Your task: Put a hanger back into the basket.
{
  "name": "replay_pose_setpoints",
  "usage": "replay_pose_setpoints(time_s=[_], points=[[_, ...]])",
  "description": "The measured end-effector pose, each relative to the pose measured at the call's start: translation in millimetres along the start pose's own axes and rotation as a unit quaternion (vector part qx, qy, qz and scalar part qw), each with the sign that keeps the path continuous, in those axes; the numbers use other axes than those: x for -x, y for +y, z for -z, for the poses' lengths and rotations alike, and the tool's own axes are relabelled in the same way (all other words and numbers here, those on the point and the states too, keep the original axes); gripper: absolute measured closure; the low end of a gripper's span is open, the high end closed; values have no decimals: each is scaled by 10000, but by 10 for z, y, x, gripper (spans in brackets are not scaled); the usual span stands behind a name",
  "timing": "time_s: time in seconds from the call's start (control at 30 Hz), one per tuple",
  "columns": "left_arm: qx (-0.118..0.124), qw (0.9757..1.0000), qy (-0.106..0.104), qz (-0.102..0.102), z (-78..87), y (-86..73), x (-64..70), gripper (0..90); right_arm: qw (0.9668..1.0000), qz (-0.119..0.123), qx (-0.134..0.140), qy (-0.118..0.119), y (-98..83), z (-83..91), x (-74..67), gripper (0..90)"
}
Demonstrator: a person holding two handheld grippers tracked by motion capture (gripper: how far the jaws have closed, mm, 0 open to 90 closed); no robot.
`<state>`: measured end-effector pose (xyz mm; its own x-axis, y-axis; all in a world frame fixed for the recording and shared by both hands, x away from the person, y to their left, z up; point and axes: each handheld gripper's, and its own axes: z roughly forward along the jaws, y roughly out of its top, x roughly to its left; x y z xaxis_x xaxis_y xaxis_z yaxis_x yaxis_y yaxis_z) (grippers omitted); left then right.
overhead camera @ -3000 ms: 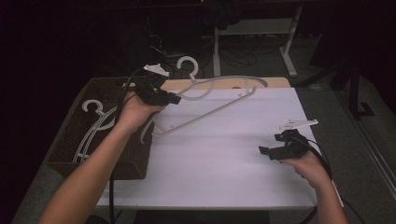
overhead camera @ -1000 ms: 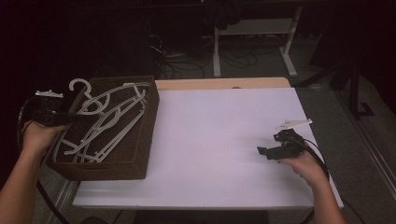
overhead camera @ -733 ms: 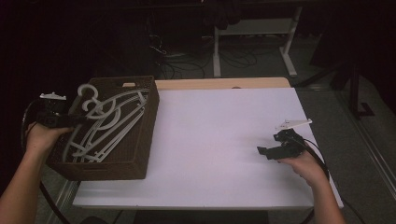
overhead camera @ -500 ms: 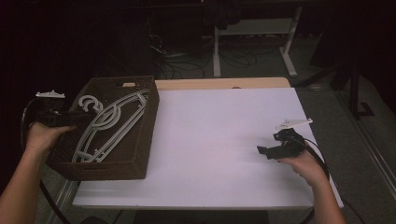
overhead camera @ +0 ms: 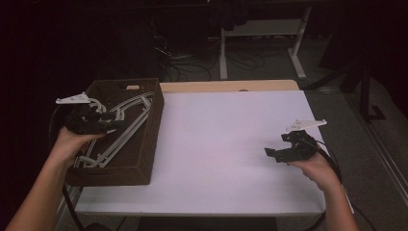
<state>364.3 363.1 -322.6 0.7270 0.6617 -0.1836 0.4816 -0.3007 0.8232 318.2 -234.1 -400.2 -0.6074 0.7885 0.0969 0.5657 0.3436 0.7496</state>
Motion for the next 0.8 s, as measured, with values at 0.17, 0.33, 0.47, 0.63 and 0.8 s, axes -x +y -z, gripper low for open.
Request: replay_pose_setpoints(time_s=[0.17, 0.33, 0.47, 0.63, 0.8], points=[[-4, 9990, -374, -236, -163, -2, 283, 253, 9999, 92, 88, 96, 60, 57, -62, 115], [17, 9975, -620, -351, -312, -25, 466, 185, 9994, 162, 179, 241, 110, 116, -139, 57], [21, 9966, -692, -445, -411, -45, 543, 126, 9990, 255, 216, 301, 120, 167, -188, 12], [0, 9963, -713, -489, -472, -52, 592, 27, 9984, 377, 223, 344, 107, 210, -219, 7], [-30, 9955, -776, -551, -507, -43, 629, 0, 9984, 385, 234, 350, 94, 222, -213, 7]])
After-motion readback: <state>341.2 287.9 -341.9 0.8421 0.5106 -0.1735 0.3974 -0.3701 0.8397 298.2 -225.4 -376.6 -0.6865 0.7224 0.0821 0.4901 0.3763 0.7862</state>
